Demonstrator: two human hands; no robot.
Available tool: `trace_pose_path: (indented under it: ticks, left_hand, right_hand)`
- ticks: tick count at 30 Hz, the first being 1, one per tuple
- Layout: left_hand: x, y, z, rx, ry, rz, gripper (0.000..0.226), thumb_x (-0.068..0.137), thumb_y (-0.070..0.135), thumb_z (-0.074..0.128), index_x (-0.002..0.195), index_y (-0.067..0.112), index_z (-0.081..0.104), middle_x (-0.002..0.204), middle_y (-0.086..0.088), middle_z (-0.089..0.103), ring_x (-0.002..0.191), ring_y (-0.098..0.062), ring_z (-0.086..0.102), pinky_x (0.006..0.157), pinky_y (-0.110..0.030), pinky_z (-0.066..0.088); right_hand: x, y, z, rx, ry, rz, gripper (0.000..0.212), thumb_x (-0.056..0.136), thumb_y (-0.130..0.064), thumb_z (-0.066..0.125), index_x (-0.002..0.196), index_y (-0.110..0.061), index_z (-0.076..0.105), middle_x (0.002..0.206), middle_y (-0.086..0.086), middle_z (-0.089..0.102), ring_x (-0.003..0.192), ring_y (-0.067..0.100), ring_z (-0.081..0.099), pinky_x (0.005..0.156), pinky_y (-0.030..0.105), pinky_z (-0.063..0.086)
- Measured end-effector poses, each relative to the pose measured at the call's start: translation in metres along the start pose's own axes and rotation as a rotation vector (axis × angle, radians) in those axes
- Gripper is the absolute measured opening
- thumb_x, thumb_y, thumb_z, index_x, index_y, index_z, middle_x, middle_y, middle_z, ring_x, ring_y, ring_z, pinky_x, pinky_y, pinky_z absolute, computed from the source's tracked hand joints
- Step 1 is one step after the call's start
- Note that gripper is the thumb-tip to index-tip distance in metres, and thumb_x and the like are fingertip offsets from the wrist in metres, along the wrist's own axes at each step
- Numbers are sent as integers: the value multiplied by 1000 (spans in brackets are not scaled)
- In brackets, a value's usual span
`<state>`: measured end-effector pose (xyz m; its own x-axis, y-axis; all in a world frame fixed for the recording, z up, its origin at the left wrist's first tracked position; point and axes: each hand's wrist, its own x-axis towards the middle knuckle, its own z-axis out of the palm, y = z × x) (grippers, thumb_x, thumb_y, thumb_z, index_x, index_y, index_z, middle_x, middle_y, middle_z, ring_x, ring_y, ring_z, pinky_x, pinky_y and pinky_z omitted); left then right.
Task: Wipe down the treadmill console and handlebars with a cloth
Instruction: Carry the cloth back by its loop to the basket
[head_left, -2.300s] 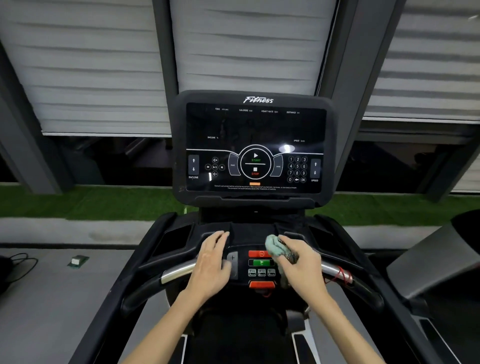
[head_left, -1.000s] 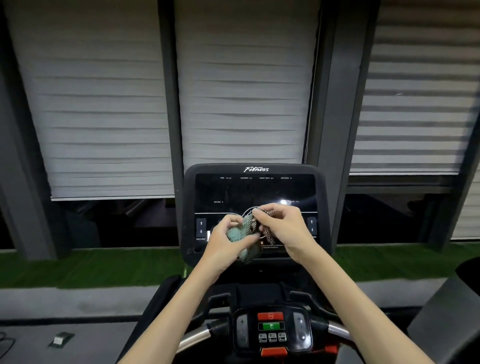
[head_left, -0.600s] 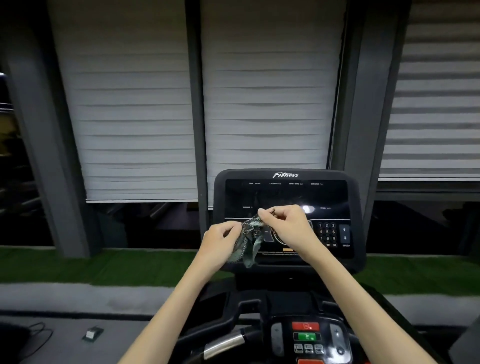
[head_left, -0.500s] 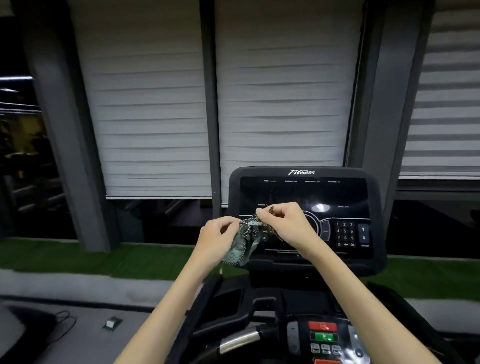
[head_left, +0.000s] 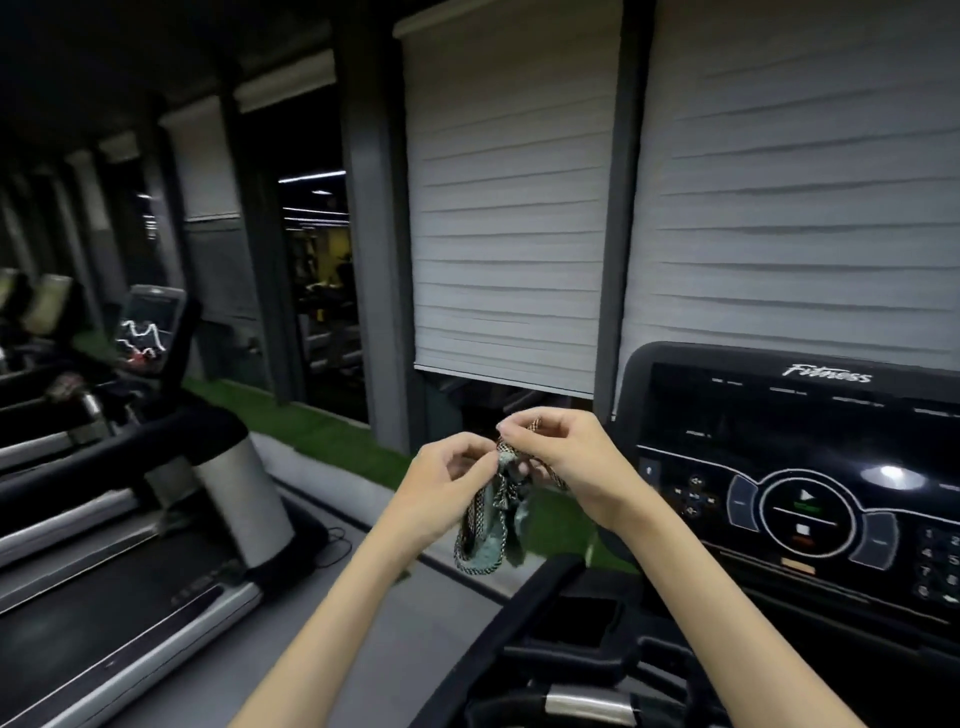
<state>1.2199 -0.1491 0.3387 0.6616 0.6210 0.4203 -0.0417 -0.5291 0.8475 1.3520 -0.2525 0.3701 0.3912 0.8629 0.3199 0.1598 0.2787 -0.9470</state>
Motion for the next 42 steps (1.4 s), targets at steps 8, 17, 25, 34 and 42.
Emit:
trace_pose_path:
  ticks: [8, 17, 25, 34, 42]
  left_hand:
    - [-73, 15, -45, 50, 328, -106, 11, 94, 15, 64, 97, 22, 71, 95, -1, 75, 92, -12, 70, 86, -27, 52]
    - [-212, 53, -142, 320, 627, -208, 20, 93, 11, 65, 99, 30, 69, 90, 4, 74, 86, -6, 70, 78, -19, 55]
    - [-396, 95, -232, 545, 882, -319, 26, 94, 13, 62, 92, 38, 66, 87, 20, 68, 76, -1, 61, 70, -14, 50]
    - [-600, 126, -301, 601, 1072, -555, 21, 97, 23, 58, 97, 44, 60, 94, 16, 65, 66, -10, 64, 60, -17, 43]
    - [-725, 132, -358, 547, 1254, -597, 22, 92, 16, 66, 96, 37, 66, 76, 23, 64, 67, -21, 52, 66, -34, 45]
  right_hand:
    - [-4, 8, 54, 344, -438, 90, 32, 86, 1, 60, 117, -7, 64, 98, 18, 66, 80, 20, 65, 72, 23, 52]
    - [-54, -9, 213, 190, -744, -158, 7, 87, -5, 67, 94, -5, 70, 66, -5, 64, 60, 2, 55, 60, 14, 44]
    - [-162, -31, 383, 228, -969, -137, 15, 91, -18, 62, 91, -6, 70, 67, -9, 63, 61, -1, 53, 62, 21, 43]
    - [-322, -50, 554, 309, -1090, -199, 12, 88, -20, 68, 89, -9, 72, 77, 20, 64, 73, 15, 54, 68, 34, 44]
    - [-412, -53, 672, 409, -1284, -173, 13, 90, -14, 64, 94, -3, 71, 79, 11, 71, 71, 11, 60, 65, 27, 48]
